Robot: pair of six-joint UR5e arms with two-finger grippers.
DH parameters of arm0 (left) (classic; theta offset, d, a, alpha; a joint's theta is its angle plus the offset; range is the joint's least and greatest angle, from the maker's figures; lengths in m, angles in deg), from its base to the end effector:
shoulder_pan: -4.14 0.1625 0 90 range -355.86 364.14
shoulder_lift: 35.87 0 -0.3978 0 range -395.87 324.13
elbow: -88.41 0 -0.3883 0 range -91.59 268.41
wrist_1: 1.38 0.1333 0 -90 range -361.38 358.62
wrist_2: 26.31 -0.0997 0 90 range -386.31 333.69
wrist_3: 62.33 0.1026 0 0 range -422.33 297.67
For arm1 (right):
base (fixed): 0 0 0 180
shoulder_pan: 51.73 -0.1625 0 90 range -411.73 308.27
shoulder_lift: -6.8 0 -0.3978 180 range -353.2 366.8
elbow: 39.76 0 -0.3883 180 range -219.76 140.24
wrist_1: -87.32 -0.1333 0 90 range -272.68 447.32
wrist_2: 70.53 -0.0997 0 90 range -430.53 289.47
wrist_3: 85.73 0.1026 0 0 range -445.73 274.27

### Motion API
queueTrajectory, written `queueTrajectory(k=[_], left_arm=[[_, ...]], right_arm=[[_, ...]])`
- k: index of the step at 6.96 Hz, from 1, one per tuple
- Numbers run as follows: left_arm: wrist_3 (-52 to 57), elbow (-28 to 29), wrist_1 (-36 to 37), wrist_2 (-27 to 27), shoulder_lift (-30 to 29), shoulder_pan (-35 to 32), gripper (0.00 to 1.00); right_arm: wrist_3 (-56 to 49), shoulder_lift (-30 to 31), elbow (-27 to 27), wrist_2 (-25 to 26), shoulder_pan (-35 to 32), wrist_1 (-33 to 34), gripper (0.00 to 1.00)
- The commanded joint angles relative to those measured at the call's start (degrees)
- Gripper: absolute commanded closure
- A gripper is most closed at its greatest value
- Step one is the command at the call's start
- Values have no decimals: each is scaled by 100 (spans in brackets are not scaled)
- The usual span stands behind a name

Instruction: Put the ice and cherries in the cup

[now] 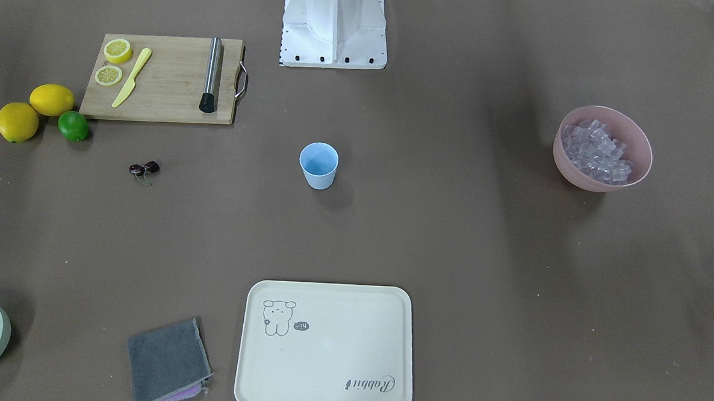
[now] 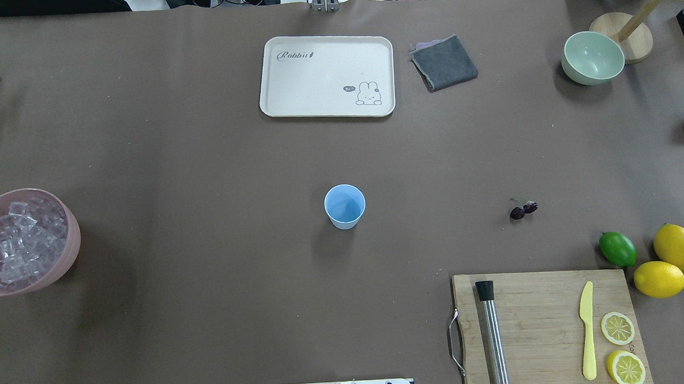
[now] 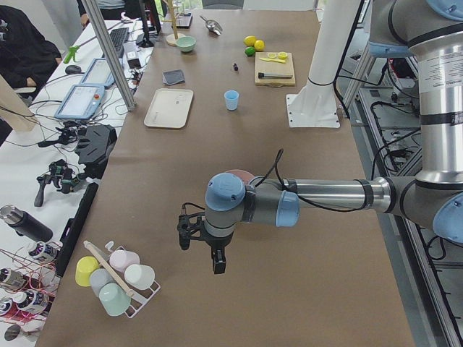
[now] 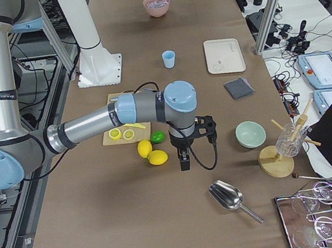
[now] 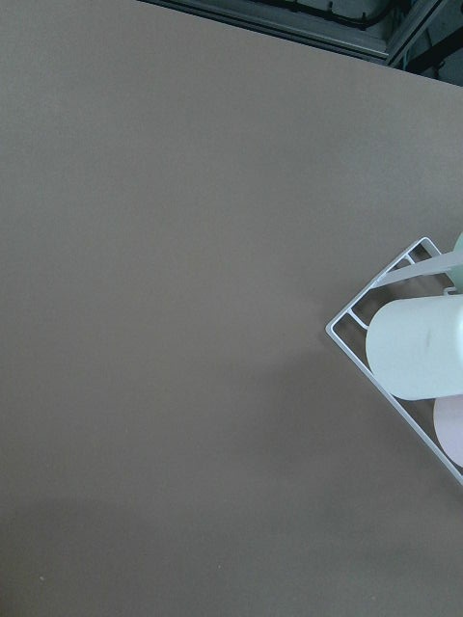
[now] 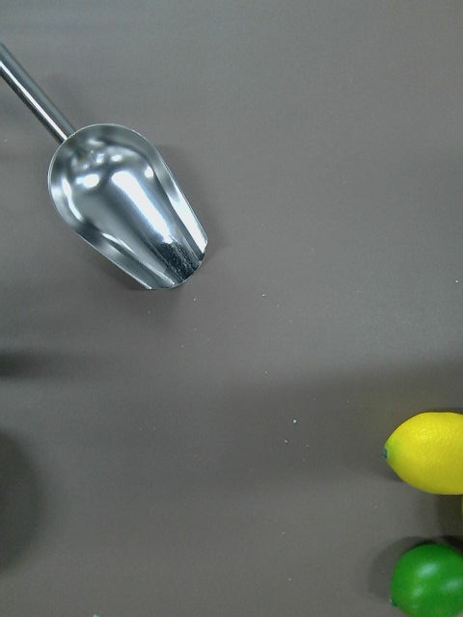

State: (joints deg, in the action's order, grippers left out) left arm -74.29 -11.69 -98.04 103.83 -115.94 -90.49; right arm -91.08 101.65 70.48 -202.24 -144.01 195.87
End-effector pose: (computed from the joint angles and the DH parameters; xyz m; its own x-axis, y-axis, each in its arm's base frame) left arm -0.1015 -0.4212 0.6192 0.7349 -0.1907 -0.6508 0.2376 0.9712 -0.0163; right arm 0.0823 -0.4331 0.5378 0.7449 -0.0270 0.6666 0.0299 0.9995 0.0071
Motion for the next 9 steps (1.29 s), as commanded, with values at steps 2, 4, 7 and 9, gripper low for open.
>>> queueTrajectory(k=[2, 4, 7, 9], left_arm=[[-18, -9, -151, 56, -62, 15, 2], [17, -79, -169, 56, -79, 59, 2], [70, -89, -590, 56, 17, 59, 2], [61, -97, -574, 64, 8, 59, 2]], right_arm=[[7, -45, -46, -30, 0, -9, 0], [7, -63, -46, -13, 0, -44, 0], [16, -63, -46, -22, 0, -70, 0], [16, -98, -46, -30, 0, -61, 0]])
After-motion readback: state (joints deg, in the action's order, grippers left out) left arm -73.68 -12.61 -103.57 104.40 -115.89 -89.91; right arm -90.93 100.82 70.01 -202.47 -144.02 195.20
